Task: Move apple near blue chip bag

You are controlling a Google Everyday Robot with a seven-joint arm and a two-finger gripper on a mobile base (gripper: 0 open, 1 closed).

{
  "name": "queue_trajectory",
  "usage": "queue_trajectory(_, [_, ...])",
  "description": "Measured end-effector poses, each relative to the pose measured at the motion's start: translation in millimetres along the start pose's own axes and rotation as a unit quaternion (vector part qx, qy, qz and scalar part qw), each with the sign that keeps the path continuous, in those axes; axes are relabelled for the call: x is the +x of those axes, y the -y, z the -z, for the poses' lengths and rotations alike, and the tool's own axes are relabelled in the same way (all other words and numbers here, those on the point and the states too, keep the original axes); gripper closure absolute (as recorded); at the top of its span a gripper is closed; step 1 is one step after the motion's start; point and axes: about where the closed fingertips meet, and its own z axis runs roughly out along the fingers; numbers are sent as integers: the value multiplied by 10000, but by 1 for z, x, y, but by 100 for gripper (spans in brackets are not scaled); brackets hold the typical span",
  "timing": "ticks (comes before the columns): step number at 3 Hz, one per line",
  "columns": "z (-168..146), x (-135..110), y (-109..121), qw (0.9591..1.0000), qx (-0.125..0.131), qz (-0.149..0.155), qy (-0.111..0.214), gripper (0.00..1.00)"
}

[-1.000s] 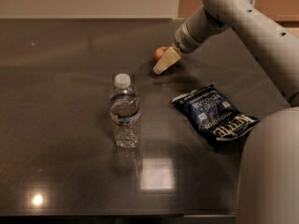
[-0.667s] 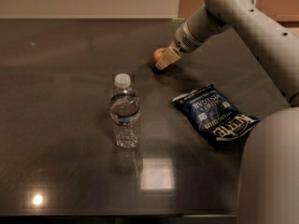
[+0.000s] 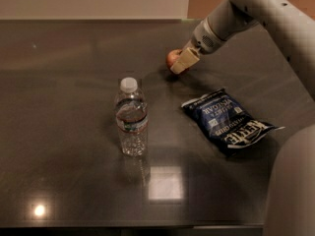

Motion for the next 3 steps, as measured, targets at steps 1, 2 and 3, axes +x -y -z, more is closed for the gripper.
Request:
queue_trajectory(1, [28,11,-23,9998,-163,88,-23,100])
queue_trajectory(2, [39,26,-42,9995,-295,116,25,100])
queue_trajectory(3, [42,40,-60,9989,-414,153,134,82])
